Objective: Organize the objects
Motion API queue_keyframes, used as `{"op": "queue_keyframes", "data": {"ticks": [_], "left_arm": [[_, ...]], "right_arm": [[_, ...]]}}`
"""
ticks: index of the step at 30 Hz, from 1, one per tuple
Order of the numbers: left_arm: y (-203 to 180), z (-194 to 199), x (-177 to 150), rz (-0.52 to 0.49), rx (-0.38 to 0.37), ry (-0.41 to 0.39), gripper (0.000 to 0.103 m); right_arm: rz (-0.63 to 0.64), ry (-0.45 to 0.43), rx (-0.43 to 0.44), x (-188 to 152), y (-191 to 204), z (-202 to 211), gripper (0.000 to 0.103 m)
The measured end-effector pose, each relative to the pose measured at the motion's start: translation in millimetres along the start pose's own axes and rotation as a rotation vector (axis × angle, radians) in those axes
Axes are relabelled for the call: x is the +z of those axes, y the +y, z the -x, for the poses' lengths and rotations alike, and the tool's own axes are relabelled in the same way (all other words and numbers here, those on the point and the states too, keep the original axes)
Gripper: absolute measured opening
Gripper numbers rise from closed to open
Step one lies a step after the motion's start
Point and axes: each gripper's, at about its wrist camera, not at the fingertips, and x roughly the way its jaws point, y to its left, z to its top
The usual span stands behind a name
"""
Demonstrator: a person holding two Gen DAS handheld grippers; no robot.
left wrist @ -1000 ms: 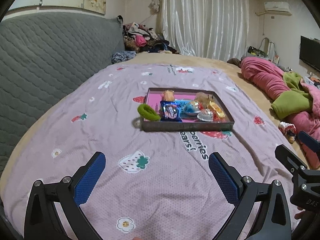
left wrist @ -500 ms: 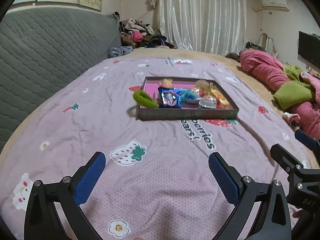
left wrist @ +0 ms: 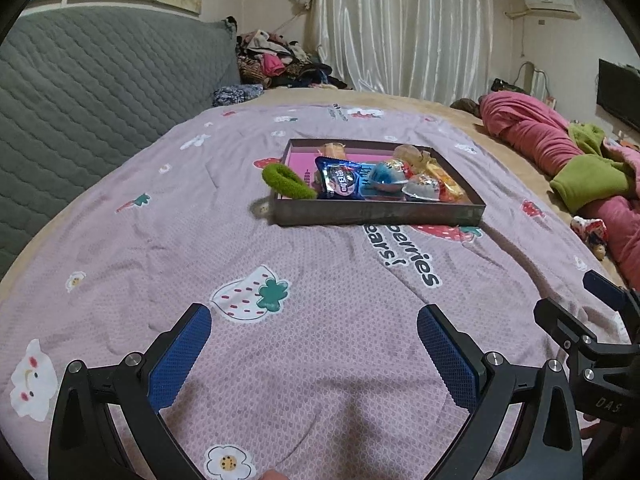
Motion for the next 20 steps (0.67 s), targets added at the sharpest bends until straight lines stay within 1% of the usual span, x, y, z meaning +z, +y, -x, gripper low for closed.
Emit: {"op": "queue_keyframes", "data": {"ticks": [8, 13, 17, 18, 20], "left_arm": [[-5.2, -7.3, -2.0, -0.004, -0.021, -0.004, 0.103], [-3.0, -9.1, -1.5, 0.015, 0.014, -0.01, 0.103], [-5.5, -8.0, -2.7, -0.003, 0.056, -0.027, 0.103], [-4.8, -7.2, -2.5, 0.002, 0.06, -0.031, 0.103], [-3.5, -7.5, -1.9, 0.009, 0.038, -0.026, 0.103]], "right_arm": [[-0.01, 0.018, -0.011, -2.0, -4.4, -6.1, 0.102], [-0.002, 0.016, -0.021, -1.4, -4.6, -6.0, 0.102], [-0.004, 0.019, -0.03, -1.1, -6.3, -6.6, 0.102], [-0.004, 0.018, -0.032, -0.9, -6.4, -6.2, 0.102], [-0.005, 0.017, -0.035, -0.8, -7.7, -5.7, 0.102]]}}
